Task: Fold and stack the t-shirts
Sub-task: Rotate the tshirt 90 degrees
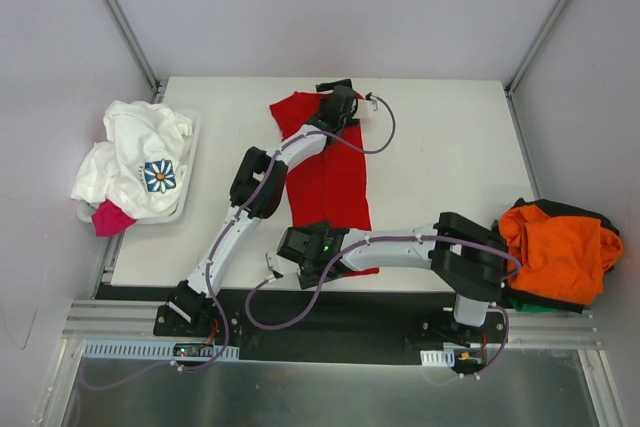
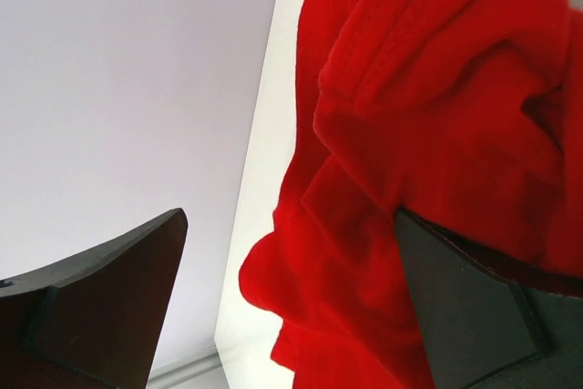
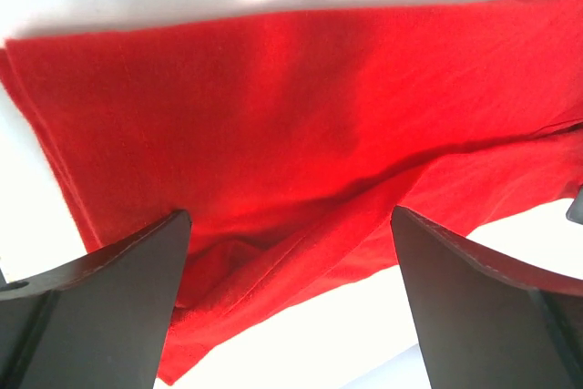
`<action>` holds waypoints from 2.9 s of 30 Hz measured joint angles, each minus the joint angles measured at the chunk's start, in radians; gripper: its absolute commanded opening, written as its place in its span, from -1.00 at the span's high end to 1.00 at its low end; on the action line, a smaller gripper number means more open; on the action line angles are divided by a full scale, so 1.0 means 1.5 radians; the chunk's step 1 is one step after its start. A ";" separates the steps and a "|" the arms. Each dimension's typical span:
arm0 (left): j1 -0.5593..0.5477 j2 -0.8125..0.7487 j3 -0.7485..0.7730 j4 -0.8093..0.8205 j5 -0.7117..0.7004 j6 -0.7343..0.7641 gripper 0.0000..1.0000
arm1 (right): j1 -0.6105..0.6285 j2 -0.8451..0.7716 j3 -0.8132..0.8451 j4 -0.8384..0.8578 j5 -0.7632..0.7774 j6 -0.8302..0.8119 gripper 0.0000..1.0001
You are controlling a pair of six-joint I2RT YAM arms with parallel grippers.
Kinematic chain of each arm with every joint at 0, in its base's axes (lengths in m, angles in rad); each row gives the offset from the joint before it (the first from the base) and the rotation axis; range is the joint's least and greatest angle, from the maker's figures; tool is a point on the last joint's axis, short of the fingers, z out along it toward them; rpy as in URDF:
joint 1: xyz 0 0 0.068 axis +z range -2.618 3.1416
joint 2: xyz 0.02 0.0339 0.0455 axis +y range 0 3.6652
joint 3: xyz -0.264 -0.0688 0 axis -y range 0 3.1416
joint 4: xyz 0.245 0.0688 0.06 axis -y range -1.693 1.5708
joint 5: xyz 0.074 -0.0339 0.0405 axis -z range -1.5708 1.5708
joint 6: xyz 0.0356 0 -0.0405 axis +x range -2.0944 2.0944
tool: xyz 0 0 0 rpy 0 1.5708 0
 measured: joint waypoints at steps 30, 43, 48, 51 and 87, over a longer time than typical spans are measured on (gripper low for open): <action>0.000 -0.068 -0.121 0.053 0.012 -0.006 -0.99 | 0.034 0.051 0.066 0.003 0.027 0.001 -0.93; -0.007 -0.128 -0.130 0.020 0.010 -0.022 -0.99 | 0.041 0.047 0.101 0.009 0.123 -0.012 -0.93; -0.011 -0.162 -0.132 0.025 -0.008 -0.023 -0.99 | 0.044 0.029 0.091 0.022 0.161 -0.024 -0.93; -0.012 -0.213 -0.171 0.027 -0.024 -0.028 -0.99 | 0.036 -0.007 0.061 0.031 0.178 -0.029 -0.93; -0.009 -0.742 -0.886 0.006 -0.063 -0.218 -0.99 | -0.098 -0.230 -0.126 -0.032 -0.037 0.073 -0.93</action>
